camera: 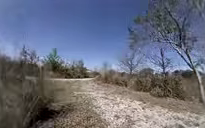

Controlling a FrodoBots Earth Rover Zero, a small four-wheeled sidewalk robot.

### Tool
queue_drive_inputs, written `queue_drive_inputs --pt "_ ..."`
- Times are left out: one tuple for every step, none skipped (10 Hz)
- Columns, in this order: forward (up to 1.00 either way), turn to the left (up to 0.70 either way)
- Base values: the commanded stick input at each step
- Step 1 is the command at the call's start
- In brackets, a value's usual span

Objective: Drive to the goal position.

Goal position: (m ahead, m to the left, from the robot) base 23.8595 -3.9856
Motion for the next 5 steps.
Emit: queue_drive_inputs --pt "0.7 0.0" --pt "0.7 0.0" --pt "0.7 0.0" --pt "0.7 0.0" --pt "0.7 0.0"
